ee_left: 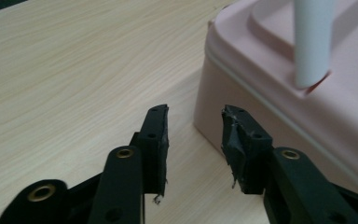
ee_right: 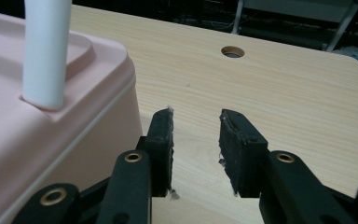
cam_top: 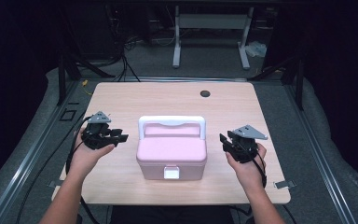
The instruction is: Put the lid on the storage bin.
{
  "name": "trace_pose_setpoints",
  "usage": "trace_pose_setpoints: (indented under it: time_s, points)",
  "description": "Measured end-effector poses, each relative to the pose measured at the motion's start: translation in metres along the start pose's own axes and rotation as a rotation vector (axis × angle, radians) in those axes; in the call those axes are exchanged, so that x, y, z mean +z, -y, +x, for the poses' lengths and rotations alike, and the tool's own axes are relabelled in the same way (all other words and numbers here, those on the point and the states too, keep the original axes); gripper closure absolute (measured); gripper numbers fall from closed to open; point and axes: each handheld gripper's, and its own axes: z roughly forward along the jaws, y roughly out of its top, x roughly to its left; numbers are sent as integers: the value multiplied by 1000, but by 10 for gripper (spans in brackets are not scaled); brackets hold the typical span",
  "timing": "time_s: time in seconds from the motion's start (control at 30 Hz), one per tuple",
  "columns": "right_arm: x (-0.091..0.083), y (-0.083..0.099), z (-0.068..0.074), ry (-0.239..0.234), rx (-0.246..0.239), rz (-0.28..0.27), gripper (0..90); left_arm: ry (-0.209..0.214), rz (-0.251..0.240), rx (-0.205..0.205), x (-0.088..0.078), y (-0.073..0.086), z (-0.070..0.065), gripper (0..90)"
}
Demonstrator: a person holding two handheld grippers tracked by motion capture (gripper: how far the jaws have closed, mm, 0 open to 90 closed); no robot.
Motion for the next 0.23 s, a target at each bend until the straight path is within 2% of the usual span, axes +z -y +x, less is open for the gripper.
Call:
trace_pose_setpoints:
  time_s: [0.13,0.23]
  points:
    - [5,6,-2,20,-22,16,619,-12,15,-11,3,5,4,591]
    - [9,9,-5,20,-17,32,594,-15,11,-16,4,5,5,584]
